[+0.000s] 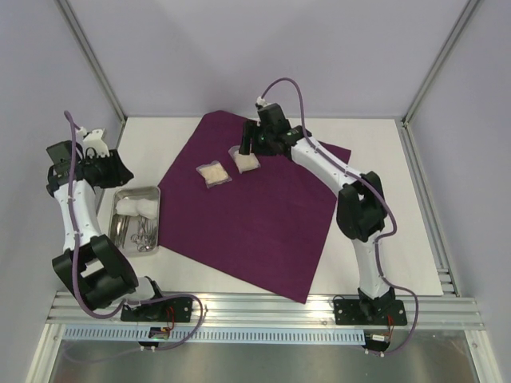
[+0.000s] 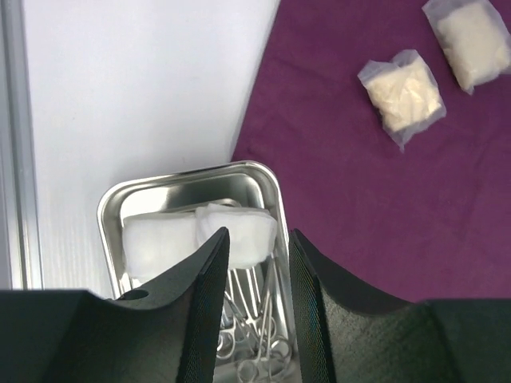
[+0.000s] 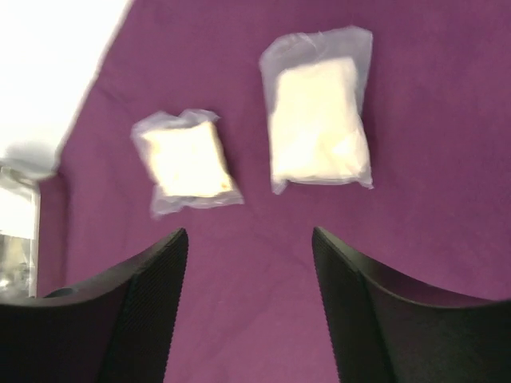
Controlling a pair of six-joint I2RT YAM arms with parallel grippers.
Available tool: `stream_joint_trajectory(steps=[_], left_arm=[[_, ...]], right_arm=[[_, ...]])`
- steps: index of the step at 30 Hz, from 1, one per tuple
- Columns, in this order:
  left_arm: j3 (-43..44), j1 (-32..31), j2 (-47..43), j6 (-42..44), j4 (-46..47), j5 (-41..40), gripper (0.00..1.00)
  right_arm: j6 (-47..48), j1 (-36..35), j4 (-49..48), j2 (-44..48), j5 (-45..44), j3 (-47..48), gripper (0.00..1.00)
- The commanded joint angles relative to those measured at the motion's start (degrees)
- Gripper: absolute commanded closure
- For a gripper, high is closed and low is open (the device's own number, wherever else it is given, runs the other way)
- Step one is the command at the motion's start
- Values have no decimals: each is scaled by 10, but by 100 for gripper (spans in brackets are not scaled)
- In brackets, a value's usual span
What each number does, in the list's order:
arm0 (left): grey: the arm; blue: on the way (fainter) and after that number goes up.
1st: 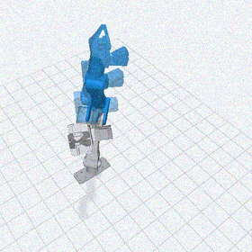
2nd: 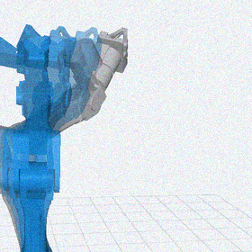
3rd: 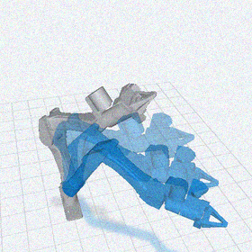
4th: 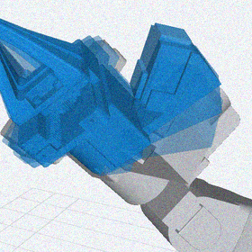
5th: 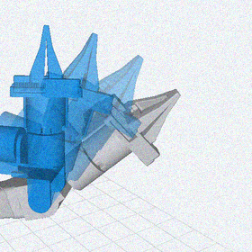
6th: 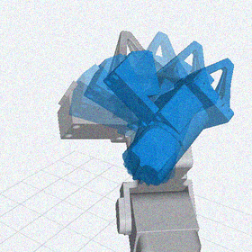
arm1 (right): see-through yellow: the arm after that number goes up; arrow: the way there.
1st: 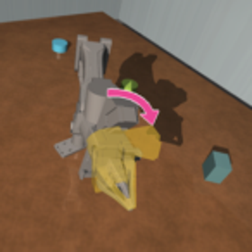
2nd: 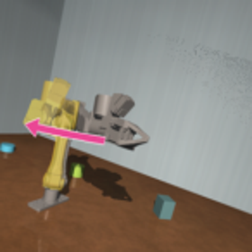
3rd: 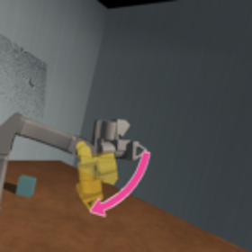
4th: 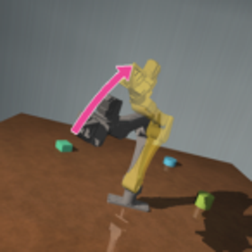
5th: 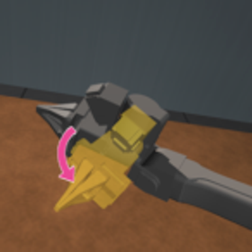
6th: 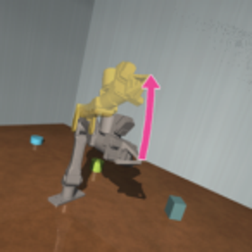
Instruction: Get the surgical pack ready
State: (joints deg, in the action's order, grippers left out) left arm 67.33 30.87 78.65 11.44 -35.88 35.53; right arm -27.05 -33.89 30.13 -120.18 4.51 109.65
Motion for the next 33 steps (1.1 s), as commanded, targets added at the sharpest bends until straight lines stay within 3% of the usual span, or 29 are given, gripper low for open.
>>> stream_joint_trajectory(steps=[1,7,10,13,21,25,29,30,33], left_arm=[[40,-3,9,57,-107,33,55],[59,-27,28,92,-179,39,55],[40,-37,26,82,-182,57,55],[27,-47,15,79,-176,50,55],[3,-58,2,80,-178,60,55],[3,-59,4,81,-180,59,55],[7,-59,4,80,-182,60,55],[8,-59,4,81,-183,63,55],[11,-59,11,90,-194,69,55]], right_arm=[[45,-7,33,-70,6,91,35],[5,-7,1,-194,90,183,38],[-63,-7,-63,-239,148,178,41],[-106,-8,-95,-270,142,174,41],[-164,-16,-197,-299,207,131,43],[-171,-21,-203,-310,211,136,45],[-183,-21,-211,-311,223,138,65],[-187,-22,-215,-308,228,138,75],[-190,-21,-220,-286,240,135,93]])
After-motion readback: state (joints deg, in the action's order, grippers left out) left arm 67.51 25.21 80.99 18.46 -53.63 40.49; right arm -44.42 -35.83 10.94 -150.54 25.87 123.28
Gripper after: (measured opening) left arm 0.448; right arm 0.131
